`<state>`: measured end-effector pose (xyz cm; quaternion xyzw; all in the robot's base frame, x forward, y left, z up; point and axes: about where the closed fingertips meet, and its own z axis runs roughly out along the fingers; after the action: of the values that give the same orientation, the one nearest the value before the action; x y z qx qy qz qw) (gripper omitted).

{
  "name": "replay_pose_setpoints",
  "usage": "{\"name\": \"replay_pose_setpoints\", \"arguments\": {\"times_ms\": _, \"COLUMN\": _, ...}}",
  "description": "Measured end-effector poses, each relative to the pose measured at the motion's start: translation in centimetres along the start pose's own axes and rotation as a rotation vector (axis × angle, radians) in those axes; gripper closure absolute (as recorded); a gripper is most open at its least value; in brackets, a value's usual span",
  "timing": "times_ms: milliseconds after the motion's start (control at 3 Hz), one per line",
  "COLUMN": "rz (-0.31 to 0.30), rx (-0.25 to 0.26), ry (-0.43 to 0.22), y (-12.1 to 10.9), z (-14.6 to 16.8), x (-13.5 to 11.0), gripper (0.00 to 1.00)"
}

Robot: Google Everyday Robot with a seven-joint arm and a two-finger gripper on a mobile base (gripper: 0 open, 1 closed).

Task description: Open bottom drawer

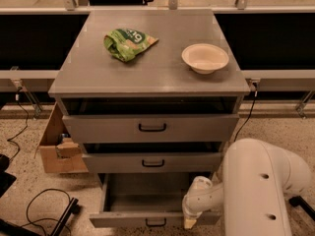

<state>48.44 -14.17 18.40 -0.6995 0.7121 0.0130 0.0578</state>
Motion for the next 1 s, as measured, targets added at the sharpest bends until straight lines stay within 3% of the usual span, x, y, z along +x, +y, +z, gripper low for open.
{"name": "replay_pose_setpoints", "arguments": {"times_ms": 333, "rz": 0.0, "rx": 0.0, "ry": 0.0, "y": 0.0, "z": 0.0, "x": 0.0, "gripper": 0.0}}
{"name": "replay_pose_setpoints", "arguments": {"times_ms": 667, "rz": 0.002, "rx": 0.005, "ry": -0.009, "y": -0.3, "z": -0.1, "x": -0.1, "gripper": 0.0}}
{"name": "replay_pose_setpoints", "arguments": {"times_ms": 1000, "rz": -0.007, "rx": -0.017, "ry": -0.037, "y": 2.5, "z": 1.2, "x": -1.2, "gripper": 0.18}}
